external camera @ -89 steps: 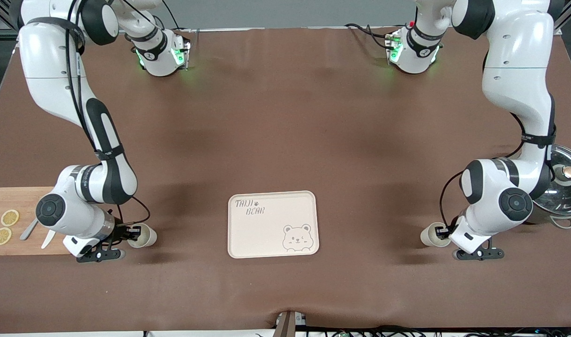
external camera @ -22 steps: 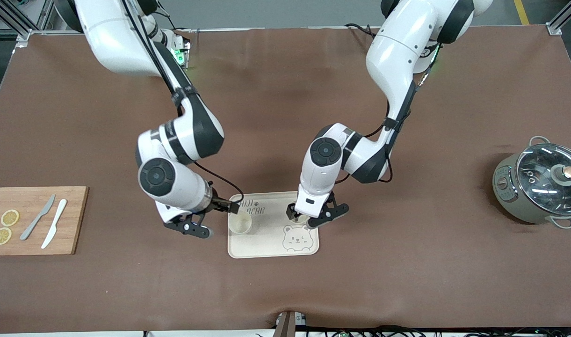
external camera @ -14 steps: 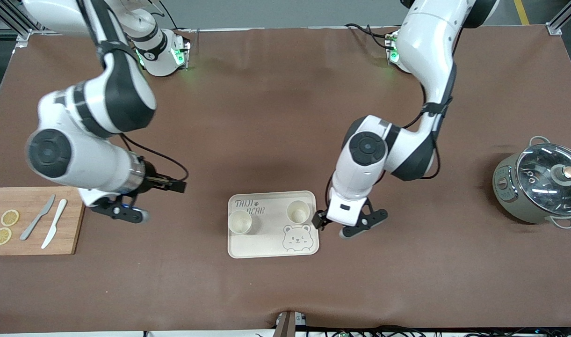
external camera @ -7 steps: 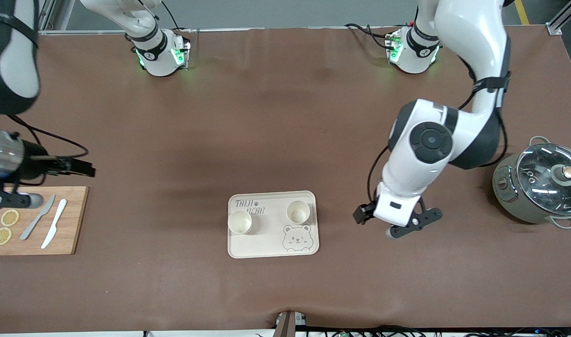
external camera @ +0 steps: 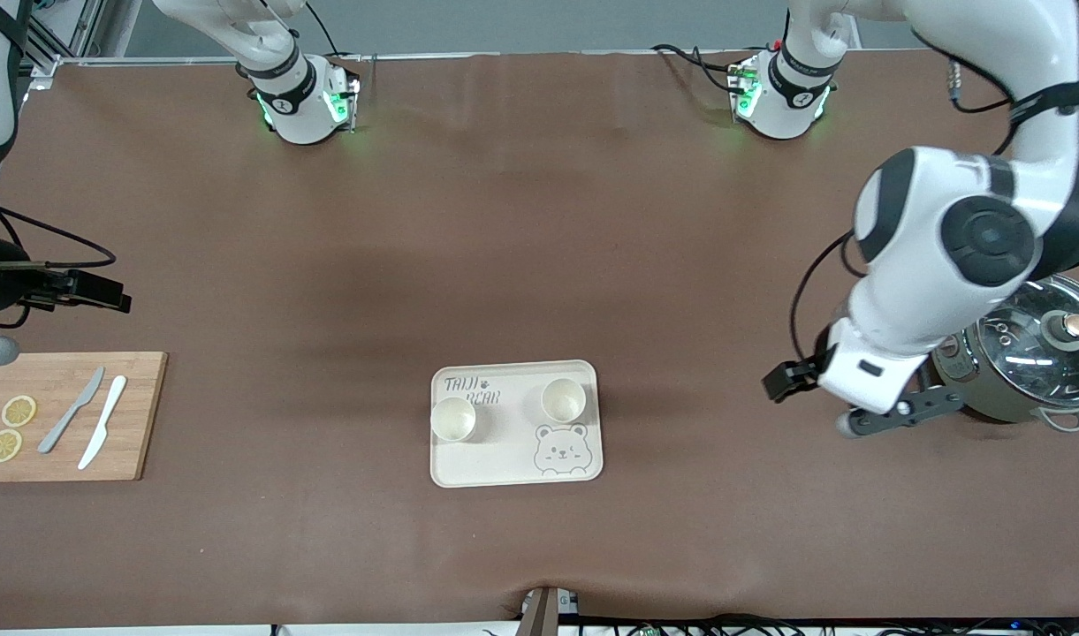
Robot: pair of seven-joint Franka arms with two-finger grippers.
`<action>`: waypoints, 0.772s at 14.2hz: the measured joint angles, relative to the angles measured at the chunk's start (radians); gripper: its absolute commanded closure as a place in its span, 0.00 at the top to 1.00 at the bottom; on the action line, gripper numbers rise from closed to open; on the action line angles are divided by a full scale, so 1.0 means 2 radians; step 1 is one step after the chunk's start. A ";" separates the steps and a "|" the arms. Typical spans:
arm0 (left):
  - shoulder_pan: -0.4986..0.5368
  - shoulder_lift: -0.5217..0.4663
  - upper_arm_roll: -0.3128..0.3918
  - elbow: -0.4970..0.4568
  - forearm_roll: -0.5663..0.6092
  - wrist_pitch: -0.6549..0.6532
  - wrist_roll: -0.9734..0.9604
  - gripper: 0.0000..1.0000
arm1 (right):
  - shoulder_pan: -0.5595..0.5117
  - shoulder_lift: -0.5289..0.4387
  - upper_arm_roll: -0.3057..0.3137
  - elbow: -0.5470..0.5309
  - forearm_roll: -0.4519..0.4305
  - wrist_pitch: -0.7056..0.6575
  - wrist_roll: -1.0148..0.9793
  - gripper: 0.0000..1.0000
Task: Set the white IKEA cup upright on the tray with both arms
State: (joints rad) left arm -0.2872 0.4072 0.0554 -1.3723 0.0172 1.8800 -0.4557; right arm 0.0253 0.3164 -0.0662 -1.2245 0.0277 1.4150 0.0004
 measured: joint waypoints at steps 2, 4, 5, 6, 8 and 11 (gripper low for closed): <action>0.019 -0.025 0.000 -0.017 0.000 -0.010 0.042 1.00 | 0.000 -0.012 0.000 0.000 0.000 -0.008 -0.002 1.00; 0.038 -0.044 0.000 -0.025 0.000 -0.027 0.083 1.00 | 0.000 -0.030 0.001 -0.002 0.000 -0.023 -0.002 1.00; 0.046 -0.053 0.000 -0.027 0.000 -0.037 0.101 1.00 | -0.001 -0.039 0.001 -0.008 0.000 -0.022 -0.002 1.00; 0.053 -0.060 0.000 -0.027 0.000 -0.047 0.116 1.00 | -0.003 -0.047 0.000 -0.019 0.000 -0.017 -0.002 1.00; 0.064 -0.076 0.000 -0.028 0.000 -0.068 0.143 1.00 | -0.006 -0.059 0.000 -0.044 0.000 -0.001 -0.003 1.00; 0.076 -0.098 0.001 -0.028 0.000 -0.091 0.177 1.00 | -0.007 -0.067 0.001 -0.065 0.000 0.006 -0.013 1.00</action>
State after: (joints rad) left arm -0.1360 0.2117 0.0578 -1.4290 0.0172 1.6978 -0.1008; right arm 0.0114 0.1822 -0.0652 -1.3540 0.0277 1.4274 -0.0253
